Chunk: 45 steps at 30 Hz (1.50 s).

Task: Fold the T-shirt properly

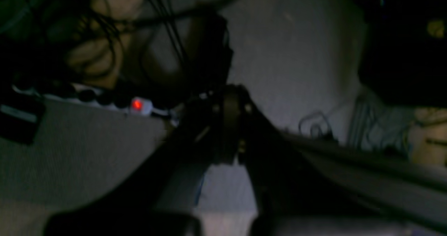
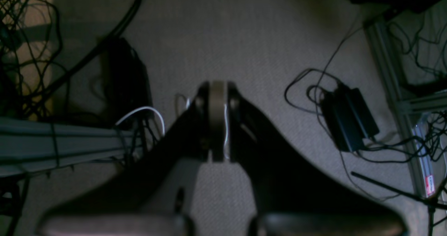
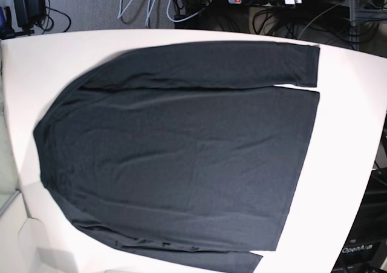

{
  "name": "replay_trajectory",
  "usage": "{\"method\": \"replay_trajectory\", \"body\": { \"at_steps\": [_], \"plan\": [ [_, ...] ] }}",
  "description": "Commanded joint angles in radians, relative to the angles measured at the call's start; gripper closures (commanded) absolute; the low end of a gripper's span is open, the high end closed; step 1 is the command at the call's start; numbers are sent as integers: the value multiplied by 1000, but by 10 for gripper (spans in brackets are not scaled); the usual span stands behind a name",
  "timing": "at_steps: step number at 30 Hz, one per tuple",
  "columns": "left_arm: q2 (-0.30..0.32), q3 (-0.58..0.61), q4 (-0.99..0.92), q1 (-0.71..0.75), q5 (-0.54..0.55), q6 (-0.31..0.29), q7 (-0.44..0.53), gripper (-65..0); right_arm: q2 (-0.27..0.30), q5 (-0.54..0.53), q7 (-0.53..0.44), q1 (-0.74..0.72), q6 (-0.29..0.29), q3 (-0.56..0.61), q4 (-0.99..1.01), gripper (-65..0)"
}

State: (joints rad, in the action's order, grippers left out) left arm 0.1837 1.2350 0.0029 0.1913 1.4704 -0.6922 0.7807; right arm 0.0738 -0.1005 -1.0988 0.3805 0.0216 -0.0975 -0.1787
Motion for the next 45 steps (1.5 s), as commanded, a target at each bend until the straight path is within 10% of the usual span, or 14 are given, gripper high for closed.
{"method": "replay_trajectory", "body": {
  "at_steps": [1,6,11,19,45],
  "plan": [
    [21,1,-3,12,13,-6,19,0,14,-5,-11,8,-15,-1,-2,0],
    [52,1,-3,14,13,10,19,0,31,-6,62,-16,-15,-1,-2,0],
    [109,1,-3,-19,-9,257,-154,0,40,-6,121,-42,-15,-3,-2,0],
    [121,1,-3,-82,-250,492,-297,0,48,-6,276,-91,-15,-3,-2,0],
    [-20,-134,-3,-206,-291,599,-726,0,70,72,736,-295,-13,18,179,0]
  ]
}}
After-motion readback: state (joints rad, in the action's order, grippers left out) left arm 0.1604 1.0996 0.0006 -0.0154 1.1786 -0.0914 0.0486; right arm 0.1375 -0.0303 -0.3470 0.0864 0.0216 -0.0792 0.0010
